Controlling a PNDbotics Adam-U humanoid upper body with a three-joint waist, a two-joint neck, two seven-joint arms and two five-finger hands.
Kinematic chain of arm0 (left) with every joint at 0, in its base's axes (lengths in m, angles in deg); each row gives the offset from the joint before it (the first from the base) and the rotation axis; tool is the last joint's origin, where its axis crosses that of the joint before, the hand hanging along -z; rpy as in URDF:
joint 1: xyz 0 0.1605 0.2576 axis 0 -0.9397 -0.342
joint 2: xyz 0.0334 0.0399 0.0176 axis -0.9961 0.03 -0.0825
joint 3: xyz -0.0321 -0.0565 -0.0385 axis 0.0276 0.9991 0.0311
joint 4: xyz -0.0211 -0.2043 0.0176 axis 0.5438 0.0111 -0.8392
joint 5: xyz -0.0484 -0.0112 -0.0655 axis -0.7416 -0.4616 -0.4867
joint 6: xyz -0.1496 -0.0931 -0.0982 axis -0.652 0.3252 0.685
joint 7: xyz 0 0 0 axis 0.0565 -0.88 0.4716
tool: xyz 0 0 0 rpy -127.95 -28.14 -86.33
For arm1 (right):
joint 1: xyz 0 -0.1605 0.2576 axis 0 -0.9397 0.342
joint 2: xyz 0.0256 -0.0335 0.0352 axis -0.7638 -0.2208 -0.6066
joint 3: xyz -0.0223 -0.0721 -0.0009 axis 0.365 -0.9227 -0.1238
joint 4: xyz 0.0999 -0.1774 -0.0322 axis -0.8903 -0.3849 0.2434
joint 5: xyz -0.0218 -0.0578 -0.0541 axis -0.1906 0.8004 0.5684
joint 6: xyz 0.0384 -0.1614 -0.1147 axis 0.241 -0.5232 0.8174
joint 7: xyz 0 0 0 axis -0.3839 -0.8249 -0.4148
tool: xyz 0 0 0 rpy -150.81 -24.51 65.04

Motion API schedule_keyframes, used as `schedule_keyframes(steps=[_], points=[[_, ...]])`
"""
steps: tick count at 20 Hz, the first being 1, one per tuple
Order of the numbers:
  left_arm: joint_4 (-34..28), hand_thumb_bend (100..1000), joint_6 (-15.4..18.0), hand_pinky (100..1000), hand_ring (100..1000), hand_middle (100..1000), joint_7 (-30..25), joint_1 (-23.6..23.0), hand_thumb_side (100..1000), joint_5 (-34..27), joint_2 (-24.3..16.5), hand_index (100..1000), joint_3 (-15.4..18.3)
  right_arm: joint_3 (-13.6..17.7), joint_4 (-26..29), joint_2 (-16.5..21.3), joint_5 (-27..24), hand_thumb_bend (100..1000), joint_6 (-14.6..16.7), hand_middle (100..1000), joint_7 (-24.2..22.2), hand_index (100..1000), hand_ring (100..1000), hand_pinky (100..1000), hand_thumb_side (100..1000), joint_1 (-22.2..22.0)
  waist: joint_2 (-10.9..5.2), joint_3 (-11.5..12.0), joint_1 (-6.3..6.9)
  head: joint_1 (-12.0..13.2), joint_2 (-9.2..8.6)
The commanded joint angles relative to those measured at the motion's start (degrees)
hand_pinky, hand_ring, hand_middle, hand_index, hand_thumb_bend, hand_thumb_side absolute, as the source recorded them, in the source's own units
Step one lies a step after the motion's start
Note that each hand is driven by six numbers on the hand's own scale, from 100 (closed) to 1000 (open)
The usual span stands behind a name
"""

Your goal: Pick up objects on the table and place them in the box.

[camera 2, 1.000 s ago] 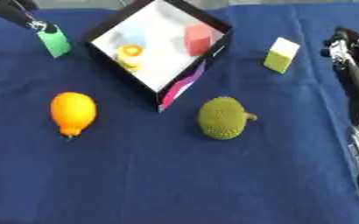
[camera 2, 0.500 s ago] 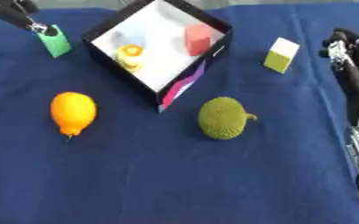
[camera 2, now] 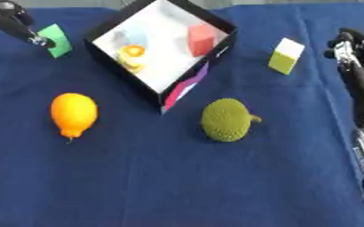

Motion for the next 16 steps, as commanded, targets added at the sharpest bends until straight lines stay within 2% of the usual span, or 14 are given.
schedule_keyframes(steps=[1,7,11,16], points=[[-0.18,547,-0.63,880,911,817,1.75,0.70,363,-0.86,-0.75,833,0.87,-0.05,0.98,0.60,-0.11,100,0.08,714,-0.28,859,761,980,700,1.04,-0.31,-0.19,-0.81,0.52,-0.68],[0.51,513,-1.37,875,907,811,3.53,0.63,327,-0.75,0.03,813,0.58,-0.32,0.98,0.35,-0.08,100,0.05,714,-0.64,860,762,980,700,1.40,-0.10,-0.67,-0.86,0.86,-0.75],[0.87,427,-1.88,869,899,798,2.91,0.93,203,0.80,0.11,765,0.32,-0.31,0.97,0.35,-0.13,100,0.05,715,-0.63,860,762,981,702,1.41,-0.05,-0.75,-0.85,0.84,-0.42],[0.87,347,-2.80,861,886,784,2.87,0.95,149,2.20,0.39,726,0.59,-0.29,0.97,0.36,-0.20,100,0.08,715,-0.64,860,762,981,704,1.44,-0.04,-0.84,-0.89,0.96,-0.43]])
